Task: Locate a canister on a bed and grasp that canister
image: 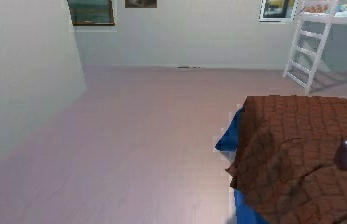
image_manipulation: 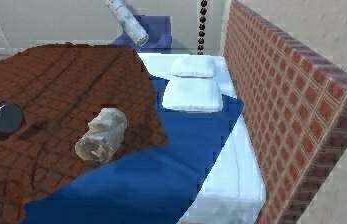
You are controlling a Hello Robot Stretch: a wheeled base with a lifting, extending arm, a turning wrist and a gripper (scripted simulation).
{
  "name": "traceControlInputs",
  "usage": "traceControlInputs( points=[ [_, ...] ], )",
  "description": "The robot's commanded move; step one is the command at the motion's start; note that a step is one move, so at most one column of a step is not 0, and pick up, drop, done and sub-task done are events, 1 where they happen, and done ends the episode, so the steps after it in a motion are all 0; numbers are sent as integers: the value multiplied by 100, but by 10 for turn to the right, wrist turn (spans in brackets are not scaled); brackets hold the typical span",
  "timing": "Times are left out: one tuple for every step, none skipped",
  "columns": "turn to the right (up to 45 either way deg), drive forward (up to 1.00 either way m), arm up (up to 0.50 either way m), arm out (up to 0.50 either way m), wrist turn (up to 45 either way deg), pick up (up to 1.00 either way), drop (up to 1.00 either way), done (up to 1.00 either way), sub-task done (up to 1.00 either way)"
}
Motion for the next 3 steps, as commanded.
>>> traceControlInputs(
  points=[
    [-150, 0, 0, 0, 0, 0, 0, 0, 0],
    [0, 0, 50, 0, 0, 0, 0, 0, 0],
    [0, 0, 34, 0, 0, 0, 0, 0, 0]
  ],
)
